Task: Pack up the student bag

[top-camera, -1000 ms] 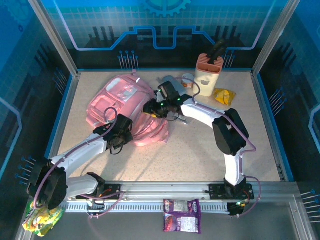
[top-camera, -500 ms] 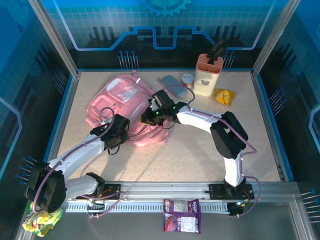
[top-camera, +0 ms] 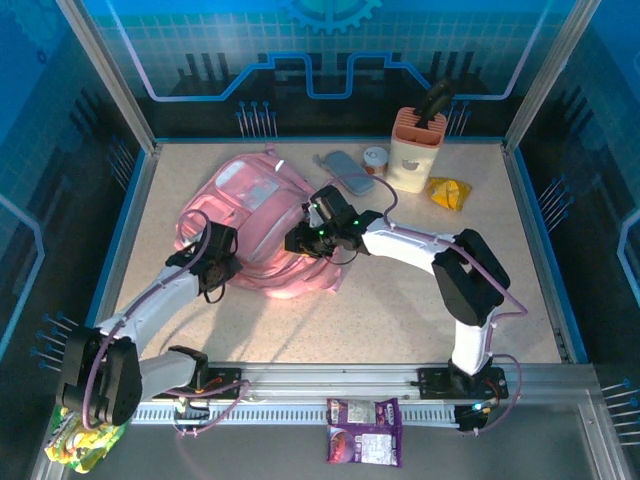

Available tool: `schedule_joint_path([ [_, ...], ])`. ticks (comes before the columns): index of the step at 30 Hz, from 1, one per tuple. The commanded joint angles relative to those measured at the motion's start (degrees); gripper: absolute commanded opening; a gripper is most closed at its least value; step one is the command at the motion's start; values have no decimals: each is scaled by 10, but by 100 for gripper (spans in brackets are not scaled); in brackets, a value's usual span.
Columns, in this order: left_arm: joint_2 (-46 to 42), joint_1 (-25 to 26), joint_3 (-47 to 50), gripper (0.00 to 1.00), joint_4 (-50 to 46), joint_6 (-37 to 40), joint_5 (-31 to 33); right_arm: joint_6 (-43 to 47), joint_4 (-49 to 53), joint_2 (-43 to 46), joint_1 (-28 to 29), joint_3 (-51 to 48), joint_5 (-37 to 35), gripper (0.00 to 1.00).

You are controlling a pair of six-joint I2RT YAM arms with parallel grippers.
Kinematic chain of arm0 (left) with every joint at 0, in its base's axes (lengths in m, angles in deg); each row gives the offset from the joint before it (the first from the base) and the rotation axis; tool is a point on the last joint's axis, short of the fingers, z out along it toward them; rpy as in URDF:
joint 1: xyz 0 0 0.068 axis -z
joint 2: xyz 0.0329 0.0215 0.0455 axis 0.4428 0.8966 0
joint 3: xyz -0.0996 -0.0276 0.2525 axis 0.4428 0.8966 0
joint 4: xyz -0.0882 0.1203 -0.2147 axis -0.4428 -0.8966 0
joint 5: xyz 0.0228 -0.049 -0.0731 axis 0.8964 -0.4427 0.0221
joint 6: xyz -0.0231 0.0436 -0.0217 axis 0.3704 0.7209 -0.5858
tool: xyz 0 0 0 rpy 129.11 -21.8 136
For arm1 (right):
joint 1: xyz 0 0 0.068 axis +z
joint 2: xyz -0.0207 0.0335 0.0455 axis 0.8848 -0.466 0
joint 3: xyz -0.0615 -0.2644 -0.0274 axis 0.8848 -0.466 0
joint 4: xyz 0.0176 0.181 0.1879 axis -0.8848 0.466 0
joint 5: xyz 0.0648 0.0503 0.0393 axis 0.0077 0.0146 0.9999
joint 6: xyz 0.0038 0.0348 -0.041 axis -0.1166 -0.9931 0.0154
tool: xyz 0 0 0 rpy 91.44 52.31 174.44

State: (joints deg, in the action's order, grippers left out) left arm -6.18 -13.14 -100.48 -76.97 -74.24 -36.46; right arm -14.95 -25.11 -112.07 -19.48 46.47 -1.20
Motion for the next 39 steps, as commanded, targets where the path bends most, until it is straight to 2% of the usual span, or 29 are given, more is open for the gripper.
schedule_joint_path([
  [1, -31, -8, -12, 31, -30, 18, -37, 58, 37, 66, -1, -4, -41, 48],
  [4, -68, -1, -17, 45, -51, 22, -72, 111, 78, 112, -18, -24, -86, 58],
  [8, -96, 15, -23, 50, -67, 13, -94, 184, 128, 149, -55, -27, -139, 70],
  [9, -97, 25, -24, 52, -60, 12, -101, 205, 136, 148, -69, -20, -141, 73],
  [13, -82, 78, -43, 55, -38, -6, -97, 289, 170, 110, -108, 26, -225, 85],
  [17, -50, 130, -66, 56, -4, -23, -89, 339, 170, 47, -154, 81, -234, 92],
  [20, -28, 155, -76, 57, 26, -40, -89, 369, 178, -13, -178, 132, -214, 96],
  [23, 3, 175, -98, 58, 32, -50, -86, 398, 186, -68, -188, 184, -231, 100],
  [26, 25, 195, -117, 59, 34, -53, -72, 413, 200, -117, -205, 236, -231, 100],
  [33, 38, 200, -123, 61, 45, -64, -69, 478, 265, -222, -219, 352, -263, 100],
  [39, 20, 200, -107, 64, 43, -67, -52, 506, 311, -295, -226, 438, -258, 100],
])
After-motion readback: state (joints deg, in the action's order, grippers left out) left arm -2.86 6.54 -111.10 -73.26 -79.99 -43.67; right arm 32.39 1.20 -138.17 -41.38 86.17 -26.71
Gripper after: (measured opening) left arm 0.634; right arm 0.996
